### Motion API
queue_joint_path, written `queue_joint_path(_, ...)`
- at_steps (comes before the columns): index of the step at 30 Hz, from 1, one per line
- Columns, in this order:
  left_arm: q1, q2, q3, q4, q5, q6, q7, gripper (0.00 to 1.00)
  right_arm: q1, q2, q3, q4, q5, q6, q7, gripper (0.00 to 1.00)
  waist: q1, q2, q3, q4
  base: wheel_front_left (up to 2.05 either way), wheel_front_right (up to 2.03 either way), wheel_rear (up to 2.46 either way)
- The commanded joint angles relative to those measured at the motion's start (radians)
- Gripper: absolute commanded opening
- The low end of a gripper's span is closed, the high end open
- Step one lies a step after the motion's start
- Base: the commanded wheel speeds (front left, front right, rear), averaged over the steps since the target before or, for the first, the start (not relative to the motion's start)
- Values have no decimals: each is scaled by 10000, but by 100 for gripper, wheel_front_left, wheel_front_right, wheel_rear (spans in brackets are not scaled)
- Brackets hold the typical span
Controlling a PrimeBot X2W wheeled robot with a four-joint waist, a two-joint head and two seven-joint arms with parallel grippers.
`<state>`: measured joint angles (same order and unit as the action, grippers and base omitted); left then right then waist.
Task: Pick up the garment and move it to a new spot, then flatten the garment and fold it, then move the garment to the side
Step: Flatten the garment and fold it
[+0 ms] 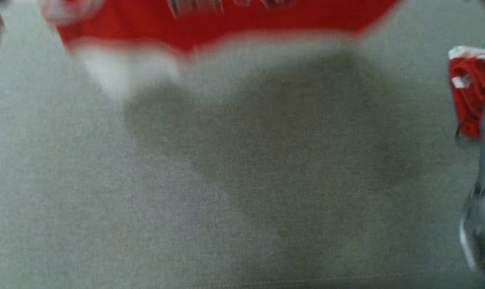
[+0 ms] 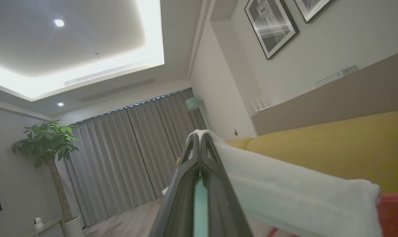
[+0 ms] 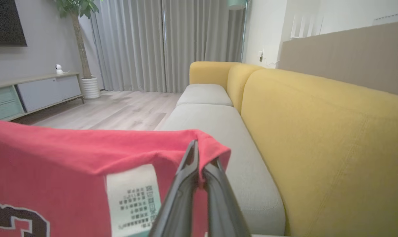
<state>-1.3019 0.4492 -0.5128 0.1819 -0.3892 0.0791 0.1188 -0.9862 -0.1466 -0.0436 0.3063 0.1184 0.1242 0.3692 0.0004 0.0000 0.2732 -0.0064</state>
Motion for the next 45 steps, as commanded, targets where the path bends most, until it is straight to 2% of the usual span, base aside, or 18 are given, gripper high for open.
queue_joint_path(1,-1007,47,420,444,228,67,-355,0,-1272,40,206,544,-576,65,-352,0,-4,0,456,163,0,0,0)
queue_joint_path(7,-2090,-871,284,2643,394,88,-1569,0,-3409,169,-244,3210,-2151,65,-1409,0,-4,0,1358,703,0,0,0)
queue_joint_path(14,-1152,-1473,33,4270,71,-335,-3049,0,-3318,415,-858,5437,-2706,65,-2841,0,-4,0,2299,939,0,0,0)
queue_joint_path(21,374,-1831,203,4694,-444,-693,-3726,0,-2867,451,-668,6789,-2360,65,-4272,0,-4,0,2667,969,0,0,0)
queue_joint_path(25,1965,-1908,640,3906,-598,-861,-3799,0,-2090,532,-185,7360,-1693,65,-5443,0,-4,0,2453,865,0,0,0)
queue_joint_path(33,5726,-1813,1636,1367,-682,-817,-3803,0,-189,645,257,6947,-415,65,-6244,0,-4,0,1455,666,0,0,0)
queue_joint_path(38,8371,-1690,2093,-28,-954,-513,-3804,0,1575,737,142,5876,330,65,-6301,0,-4,0,413,615,0,0,0)
queue_joint_path(45,11393,-1413,1892,-1924,-1137,104,-3308,0,4517,872,-189,3847,778,65,-6271,0,-4,0,-1119,590,0,0,0)
